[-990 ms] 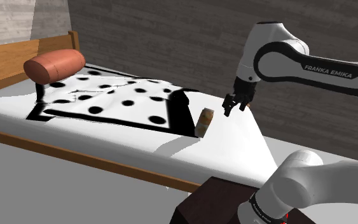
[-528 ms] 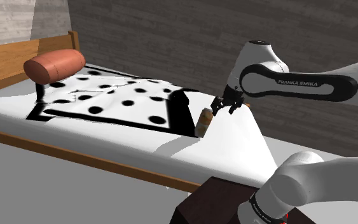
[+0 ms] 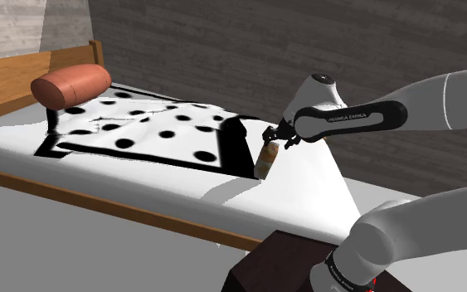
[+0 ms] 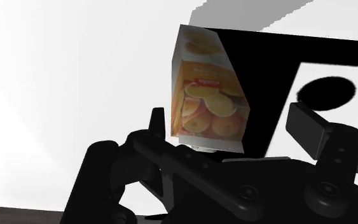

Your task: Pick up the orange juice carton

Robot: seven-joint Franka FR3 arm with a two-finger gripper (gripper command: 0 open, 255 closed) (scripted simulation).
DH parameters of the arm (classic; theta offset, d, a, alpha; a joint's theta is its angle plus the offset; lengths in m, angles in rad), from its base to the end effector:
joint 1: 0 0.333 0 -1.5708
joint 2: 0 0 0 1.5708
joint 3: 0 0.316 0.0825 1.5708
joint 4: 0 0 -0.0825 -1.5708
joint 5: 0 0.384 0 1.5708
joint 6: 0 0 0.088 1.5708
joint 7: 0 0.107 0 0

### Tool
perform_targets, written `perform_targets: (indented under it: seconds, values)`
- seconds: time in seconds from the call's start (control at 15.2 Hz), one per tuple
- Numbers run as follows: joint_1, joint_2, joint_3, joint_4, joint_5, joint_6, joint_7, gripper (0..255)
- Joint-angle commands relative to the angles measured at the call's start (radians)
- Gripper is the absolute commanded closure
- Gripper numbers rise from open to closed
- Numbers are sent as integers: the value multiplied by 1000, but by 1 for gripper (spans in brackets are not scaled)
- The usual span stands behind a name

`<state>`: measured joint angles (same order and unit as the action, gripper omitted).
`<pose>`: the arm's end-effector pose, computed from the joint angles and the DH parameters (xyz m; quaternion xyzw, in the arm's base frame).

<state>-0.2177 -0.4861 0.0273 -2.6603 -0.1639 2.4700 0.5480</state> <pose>0.3964 -0.0761 0.4242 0.9390 -0.3041 0.1558 0.0392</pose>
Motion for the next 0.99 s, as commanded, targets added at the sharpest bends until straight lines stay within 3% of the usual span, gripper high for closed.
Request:
perform_targets:
  seconds: [0.0, 0.66, 0.73, 0.92]
  values:
    - [-35, 69, 7, -1, -20, 119, 61, 0]
    - [-63, 152, 22, -47, -59, 253, 103, 0]
    - [-63, 151, 21, -49, -58, 253, 101, 255]
    - [-63, 150, 20, -49, -58, 253, 100, 255]
